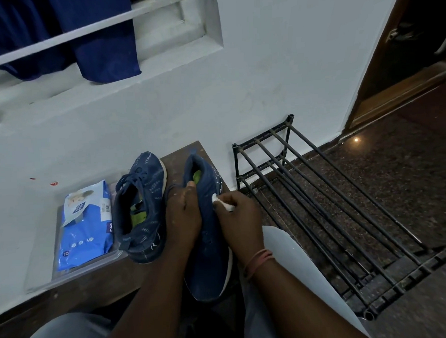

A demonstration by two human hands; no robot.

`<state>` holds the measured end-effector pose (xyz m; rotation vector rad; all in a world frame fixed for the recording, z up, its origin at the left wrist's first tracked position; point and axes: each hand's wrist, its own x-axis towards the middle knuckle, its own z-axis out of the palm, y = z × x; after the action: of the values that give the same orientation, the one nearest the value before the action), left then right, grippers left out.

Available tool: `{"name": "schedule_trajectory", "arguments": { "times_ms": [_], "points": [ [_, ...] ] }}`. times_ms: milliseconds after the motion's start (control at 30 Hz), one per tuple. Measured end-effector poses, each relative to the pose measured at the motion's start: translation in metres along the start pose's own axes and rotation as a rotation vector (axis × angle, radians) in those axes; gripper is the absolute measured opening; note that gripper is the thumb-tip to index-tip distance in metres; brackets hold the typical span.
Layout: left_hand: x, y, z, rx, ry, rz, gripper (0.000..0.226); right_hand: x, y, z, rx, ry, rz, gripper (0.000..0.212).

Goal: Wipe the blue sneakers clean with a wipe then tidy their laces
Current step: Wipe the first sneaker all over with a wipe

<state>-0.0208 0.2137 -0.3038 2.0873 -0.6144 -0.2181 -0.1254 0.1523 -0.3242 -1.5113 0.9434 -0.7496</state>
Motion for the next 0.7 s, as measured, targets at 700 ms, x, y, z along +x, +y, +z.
{"name": "schedule_trajectory", "arguments": {
  "times_ms": [700],
  "points": [
    [0.002, 0.0, -0.005, -0.111, -0.033, -0.1, 0.056, 0.006, -0.005, -0.002, -0.033, -0.094, -0.106, 0.017]
  ]
}}
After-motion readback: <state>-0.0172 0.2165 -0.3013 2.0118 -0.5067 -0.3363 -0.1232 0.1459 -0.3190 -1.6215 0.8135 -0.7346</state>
